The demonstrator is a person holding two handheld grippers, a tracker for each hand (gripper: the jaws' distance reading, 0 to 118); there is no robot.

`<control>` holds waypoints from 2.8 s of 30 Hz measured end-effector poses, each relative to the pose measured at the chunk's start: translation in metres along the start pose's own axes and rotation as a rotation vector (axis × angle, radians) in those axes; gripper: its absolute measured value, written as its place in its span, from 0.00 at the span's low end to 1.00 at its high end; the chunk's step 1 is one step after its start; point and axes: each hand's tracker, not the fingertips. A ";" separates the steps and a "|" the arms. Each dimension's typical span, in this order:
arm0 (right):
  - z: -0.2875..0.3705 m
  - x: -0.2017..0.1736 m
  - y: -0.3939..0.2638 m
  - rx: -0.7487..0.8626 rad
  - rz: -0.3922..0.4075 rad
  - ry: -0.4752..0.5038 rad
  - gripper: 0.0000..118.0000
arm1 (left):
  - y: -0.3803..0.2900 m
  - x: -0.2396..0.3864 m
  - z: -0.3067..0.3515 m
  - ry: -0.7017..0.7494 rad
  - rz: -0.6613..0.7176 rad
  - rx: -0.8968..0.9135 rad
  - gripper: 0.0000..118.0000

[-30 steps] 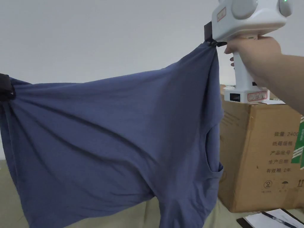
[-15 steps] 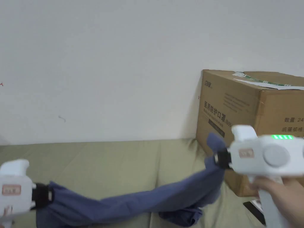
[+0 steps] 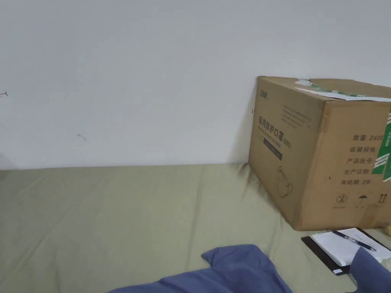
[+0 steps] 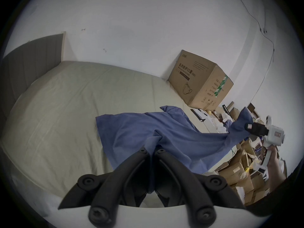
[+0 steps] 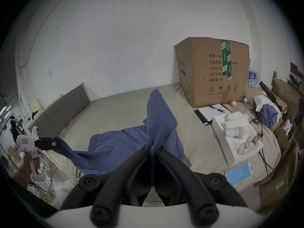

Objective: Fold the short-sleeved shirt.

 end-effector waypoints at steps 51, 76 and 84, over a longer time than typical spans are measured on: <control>-0.170 -0.079 -0.047 -0.123 0.110 0.103 0.00 | 0.079 -0.185 -0.307 0.409 0.175 -0.390 0.99; -0.448 0.088 0.090 -0.530 -0.190 -0.123 0.98 | 0.087 -0.106 -0.226 0.420 -0.148 -0.148 0.02; -0.537 0.093 0.069 -0.661 -0.185 -0.174 0.90 | 0.071 -0.126 -0.230 0.436 -0.090 -0.225 0.02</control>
